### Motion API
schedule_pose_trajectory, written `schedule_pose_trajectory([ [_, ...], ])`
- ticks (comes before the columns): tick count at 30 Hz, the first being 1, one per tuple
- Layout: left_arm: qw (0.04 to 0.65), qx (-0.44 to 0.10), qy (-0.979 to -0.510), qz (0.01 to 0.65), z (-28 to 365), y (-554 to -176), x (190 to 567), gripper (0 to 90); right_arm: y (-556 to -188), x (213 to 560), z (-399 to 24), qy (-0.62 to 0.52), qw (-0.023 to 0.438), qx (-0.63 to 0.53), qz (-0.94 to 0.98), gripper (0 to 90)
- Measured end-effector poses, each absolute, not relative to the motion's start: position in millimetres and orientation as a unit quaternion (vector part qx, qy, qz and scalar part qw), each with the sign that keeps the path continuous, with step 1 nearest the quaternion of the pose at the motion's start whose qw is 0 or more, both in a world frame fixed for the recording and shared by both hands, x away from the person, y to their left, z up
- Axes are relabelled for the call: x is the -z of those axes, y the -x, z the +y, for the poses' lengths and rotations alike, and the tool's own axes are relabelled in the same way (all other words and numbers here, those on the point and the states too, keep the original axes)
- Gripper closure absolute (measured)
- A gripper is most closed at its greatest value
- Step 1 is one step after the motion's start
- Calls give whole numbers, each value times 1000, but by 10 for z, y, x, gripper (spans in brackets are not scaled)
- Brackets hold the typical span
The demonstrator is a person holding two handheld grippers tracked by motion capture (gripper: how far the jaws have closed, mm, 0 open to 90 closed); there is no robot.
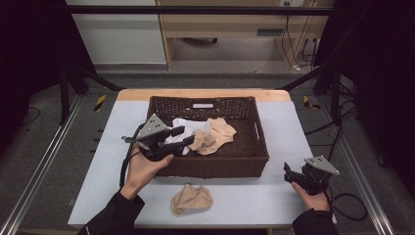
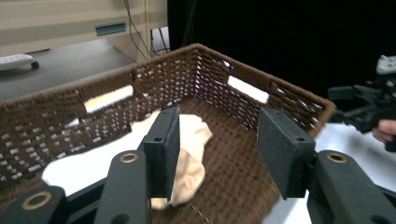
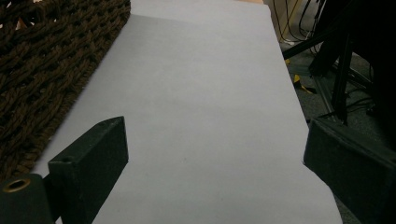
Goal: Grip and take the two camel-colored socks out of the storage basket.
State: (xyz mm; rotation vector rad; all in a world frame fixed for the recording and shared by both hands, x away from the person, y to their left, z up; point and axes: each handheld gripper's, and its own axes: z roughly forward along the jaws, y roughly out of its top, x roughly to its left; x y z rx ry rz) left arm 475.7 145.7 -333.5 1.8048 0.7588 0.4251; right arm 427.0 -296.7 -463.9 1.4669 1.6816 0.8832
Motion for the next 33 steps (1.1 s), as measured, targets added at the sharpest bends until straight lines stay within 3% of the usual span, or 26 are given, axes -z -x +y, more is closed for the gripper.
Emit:
schedule_pose_trajectory([
  [9, 538, -189, -749, 338, 1163, -5151, 3252, 478, -4270, 4633, -2977, -571, 363, -345, 651, 68],
  [18, 528, -206, -735, 373, 987, -5474, 3463, 501, -4272, 4636, -2977, -571, 362, -344, 652, 68],
  [23, 497, -201, -752, 384, 887, -5614, 3670, 516, -4281, 4641, -2973, -570, 362, -344, 653, 68],
  [33, 419, -182, -803, 382, 716, -5735, 4086, 458, -4312, 4666, -2966, -569, 361, -335, 658, 69],
])
